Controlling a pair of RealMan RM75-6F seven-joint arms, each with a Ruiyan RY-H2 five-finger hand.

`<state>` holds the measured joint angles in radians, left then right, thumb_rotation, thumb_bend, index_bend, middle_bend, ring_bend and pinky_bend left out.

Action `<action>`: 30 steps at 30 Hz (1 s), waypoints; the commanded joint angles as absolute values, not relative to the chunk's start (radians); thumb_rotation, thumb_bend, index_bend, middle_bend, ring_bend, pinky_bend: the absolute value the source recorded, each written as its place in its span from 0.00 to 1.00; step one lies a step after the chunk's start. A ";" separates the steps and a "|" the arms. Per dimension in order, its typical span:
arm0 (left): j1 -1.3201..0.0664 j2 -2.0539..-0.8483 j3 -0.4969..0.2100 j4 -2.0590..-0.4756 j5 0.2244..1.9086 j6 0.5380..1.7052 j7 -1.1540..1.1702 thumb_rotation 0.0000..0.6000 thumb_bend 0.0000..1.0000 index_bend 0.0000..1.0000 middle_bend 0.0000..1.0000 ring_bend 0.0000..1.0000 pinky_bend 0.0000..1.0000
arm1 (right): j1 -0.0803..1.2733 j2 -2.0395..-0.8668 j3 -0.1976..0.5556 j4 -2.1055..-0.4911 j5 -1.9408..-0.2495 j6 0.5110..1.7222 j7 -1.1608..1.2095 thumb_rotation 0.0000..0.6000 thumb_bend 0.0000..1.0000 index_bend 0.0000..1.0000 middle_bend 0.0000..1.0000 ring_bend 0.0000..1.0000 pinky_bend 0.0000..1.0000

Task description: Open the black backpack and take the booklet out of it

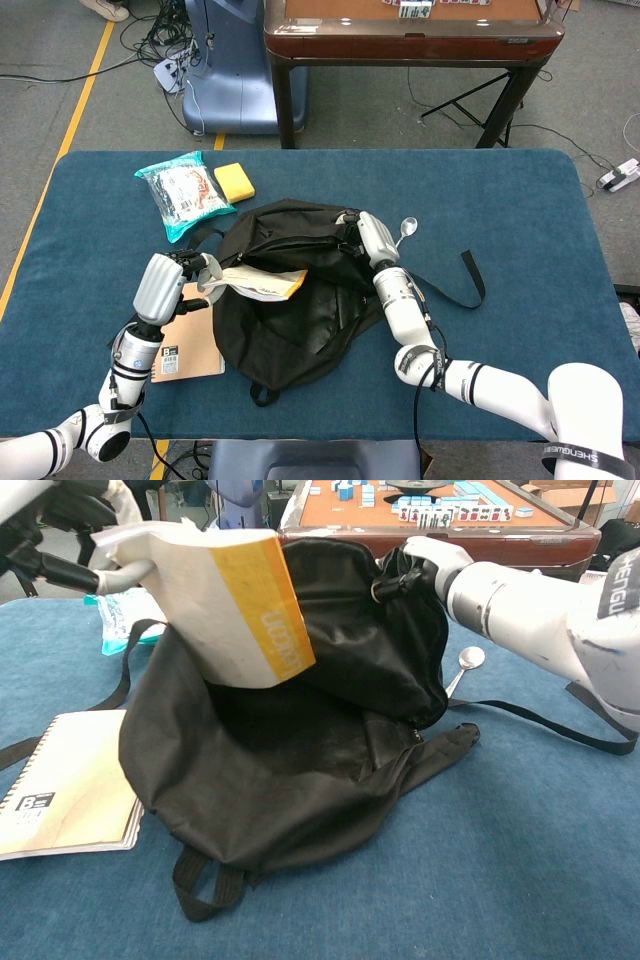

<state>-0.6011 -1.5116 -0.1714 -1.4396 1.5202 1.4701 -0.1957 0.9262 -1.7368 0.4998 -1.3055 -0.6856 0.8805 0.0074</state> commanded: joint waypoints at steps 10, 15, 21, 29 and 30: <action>-0.559 -1.422 -0.282 -1.537 1.462 1.522 -0.259 1.00 0.47 0.76 0.80 0.64 0.69 | 0.896 -1.717 0.425 -1.316 -0.733 0.838 -0.003 1.00 0.77 0.64 0.29 0.19 0.30; -0.554 -1.381 -0.343 -1.551 1.409 1.521 -0.259 1.00 0.47 0.76 0.80 0.64 0.69 | 0.880 -1.673 0.352 -1.373 -0.791 0.770 -0.020 1.00 0.55 0.42 0.19 0.13 0.26; -0.574 -1.382 -0.358 -1.497 1.377 1.476 -0.208 1.00 0.47 0.76 0.80 0.64 0.69 | 0.848 -1.596 0.276 -1.491 -0.907 0.733 -0.024 1.00 0.29 0.00 0.03 0.00 0.14; -0.626 -1.475 -0.335 -1.320 1.381 1.433 -0.112 1.00 0.47 0.76 0.80 0.64 0.69 | 0.773 -1.483 0.255 -1.644 -1.052 0.799 0.044 1.00 0.28 0.00 0.02 0.00 0.13; -0.634 -1.495 -0.324 -1.288 1.385 1.421 -0.098 1.00 0.47 0.76 0.80 0.64 0.69 | 0.760 -1.458 0.256 -1.667 -1.068 0.812 0.055 1.00 0.28 0.00 0.02 0.00 0.13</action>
<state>-0.6127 -1.4554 -0.3431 -1.3434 1.3759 1.4413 -0.1348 0.7858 -1.4937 0.2603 -1.6315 -1.0369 0.7869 0.0320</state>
